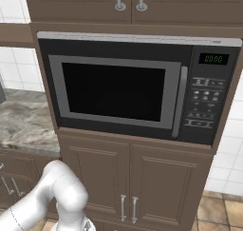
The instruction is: Take the pizza cutter from the drawer on the left and place it on the dining counter for cutting.
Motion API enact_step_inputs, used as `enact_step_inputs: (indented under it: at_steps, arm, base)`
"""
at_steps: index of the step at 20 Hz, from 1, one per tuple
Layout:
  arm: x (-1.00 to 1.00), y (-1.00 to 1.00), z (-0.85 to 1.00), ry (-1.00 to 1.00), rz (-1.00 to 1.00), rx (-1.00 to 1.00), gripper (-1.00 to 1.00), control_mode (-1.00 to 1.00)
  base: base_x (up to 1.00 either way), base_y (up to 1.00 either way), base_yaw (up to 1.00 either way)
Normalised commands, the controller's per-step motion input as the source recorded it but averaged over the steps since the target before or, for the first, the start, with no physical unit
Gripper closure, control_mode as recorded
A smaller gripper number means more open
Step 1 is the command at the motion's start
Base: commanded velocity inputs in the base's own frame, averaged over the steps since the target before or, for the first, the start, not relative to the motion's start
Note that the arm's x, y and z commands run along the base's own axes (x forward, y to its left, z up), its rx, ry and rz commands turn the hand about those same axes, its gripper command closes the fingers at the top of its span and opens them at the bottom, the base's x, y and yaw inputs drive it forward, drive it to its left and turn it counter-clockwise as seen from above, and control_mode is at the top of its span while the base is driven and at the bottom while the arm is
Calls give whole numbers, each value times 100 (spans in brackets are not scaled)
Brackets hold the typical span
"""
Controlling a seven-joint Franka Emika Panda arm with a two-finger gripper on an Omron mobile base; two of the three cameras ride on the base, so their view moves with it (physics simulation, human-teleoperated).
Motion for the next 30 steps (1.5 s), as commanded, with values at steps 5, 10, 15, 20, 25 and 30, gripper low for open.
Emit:
enact_step_inputs:
  at_steps: [5,10,15,20,25,30]
  arm:
    - [-82,7,0,-1,0,0,100,-100]
    - [-80,7,0,0,0,0,100,-100]
    - [-80,4,0,0,0,0,100,-100]
    - [-82,6,0,0,0,0,100,-100]
    - [-81,9,0,0,0,0,100,-100]
    - [-73,7,0,0,0,0,100,-100]
  base:
    - [0,0,0]
    - [0,0,0]
    - [0,0,0]
    - [0,0,0]
    - [0,0,0]
    - [0,0,0]
